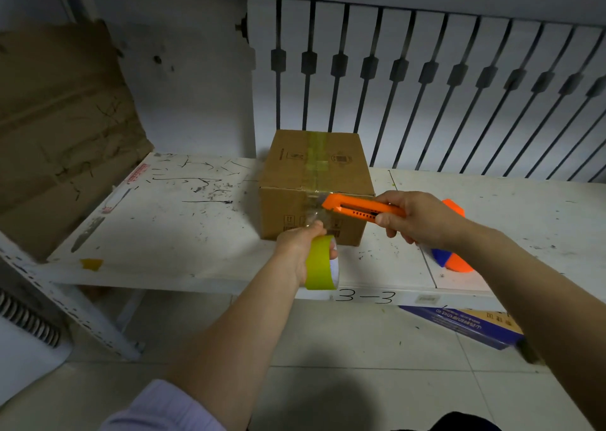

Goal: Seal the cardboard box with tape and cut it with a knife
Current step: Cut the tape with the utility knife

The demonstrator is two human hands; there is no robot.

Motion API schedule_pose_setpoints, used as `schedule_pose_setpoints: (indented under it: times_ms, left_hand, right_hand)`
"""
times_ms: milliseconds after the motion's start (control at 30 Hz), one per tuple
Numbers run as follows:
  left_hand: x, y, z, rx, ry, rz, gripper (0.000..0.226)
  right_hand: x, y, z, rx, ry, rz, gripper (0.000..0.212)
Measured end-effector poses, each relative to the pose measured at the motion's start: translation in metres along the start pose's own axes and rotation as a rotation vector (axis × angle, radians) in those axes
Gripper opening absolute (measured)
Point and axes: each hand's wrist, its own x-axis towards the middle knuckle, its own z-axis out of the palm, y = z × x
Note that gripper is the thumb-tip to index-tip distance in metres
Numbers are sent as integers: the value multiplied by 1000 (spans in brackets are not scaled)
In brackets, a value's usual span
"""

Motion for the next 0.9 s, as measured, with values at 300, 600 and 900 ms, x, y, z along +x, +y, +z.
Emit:
schedule_pose_setpoints:
  times_ms: [300, 600, 900]
  left_hand:
    - [8, -1, 0, 90, 69, 37, 15]
    - [9, -1, 1, 128, 100, 58, 22]
    - [13, -5, 1, 191, 183, 184, 18]
  right_hand:
    - [2, -7, -6, -47, -124, -49, 33]
    - [6, -14, -5, -358, -40, -118, 31]
    - [12, -38, -8, -588, -13, -184, 30]
